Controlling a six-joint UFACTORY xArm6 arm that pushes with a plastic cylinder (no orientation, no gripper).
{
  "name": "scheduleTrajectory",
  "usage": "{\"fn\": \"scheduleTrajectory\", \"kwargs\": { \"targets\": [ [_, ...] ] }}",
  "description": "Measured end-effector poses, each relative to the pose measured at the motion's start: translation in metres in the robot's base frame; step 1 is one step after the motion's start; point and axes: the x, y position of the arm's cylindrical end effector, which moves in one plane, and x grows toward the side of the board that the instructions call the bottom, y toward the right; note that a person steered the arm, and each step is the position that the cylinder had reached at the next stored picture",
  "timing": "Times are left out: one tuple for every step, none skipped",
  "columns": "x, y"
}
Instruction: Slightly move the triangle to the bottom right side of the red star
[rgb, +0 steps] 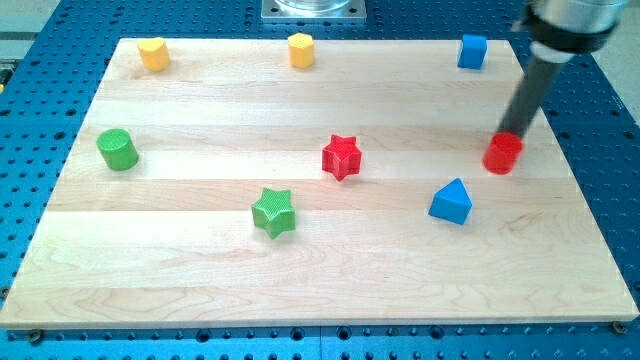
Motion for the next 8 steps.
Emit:
{"fn": "scheduleTrajectory", "kwargs": {
  "targets": [
    [-0.051, 0.033],
    [-0.069, -0.033],
    [-0.076, -0.033],
    [-0.076, -0.033],
    [-0.076, -0.033],
    [-0.061, -0.037],
    [0.008, -0.057],
    [0.038, -0.060]
  ]
}}
